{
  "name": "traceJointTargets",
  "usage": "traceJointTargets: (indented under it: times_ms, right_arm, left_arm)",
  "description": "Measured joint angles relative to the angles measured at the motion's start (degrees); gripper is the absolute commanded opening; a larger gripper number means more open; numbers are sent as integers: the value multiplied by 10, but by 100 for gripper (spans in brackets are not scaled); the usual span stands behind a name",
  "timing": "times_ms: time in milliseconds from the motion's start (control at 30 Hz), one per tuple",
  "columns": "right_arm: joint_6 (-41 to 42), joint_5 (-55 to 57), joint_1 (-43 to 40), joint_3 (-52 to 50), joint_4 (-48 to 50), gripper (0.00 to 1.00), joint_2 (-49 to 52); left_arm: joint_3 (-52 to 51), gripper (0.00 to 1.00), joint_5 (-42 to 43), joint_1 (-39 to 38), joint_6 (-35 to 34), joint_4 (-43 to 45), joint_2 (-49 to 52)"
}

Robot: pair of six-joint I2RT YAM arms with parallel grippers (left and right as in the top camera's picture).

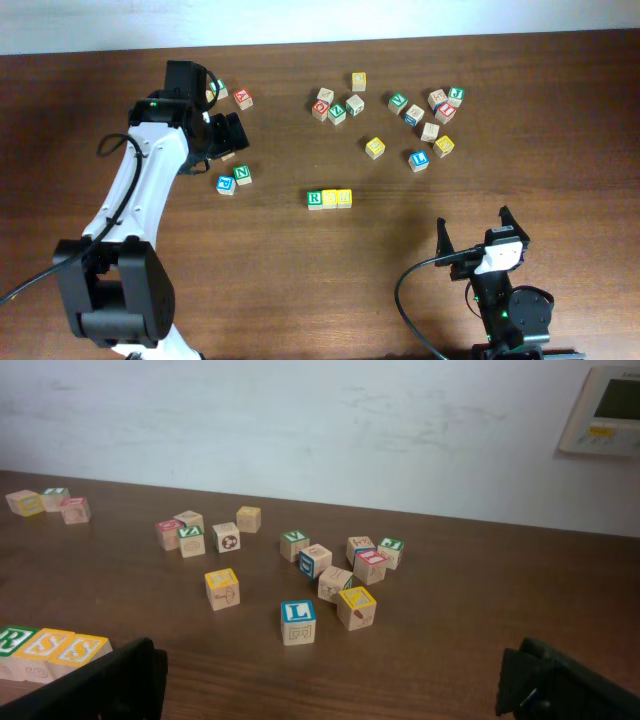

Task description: Spell out RSS

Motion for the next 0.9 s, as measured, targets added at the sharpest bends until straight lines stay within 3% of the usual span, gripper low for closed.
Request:
traceJointTargets:
  times_ms: [900]
  right_arm:
    - [0, 0, 0, 0, 0, 98, 0]
  left_arm:
    - [0, 99, 1, 0, 0, -11, 0]
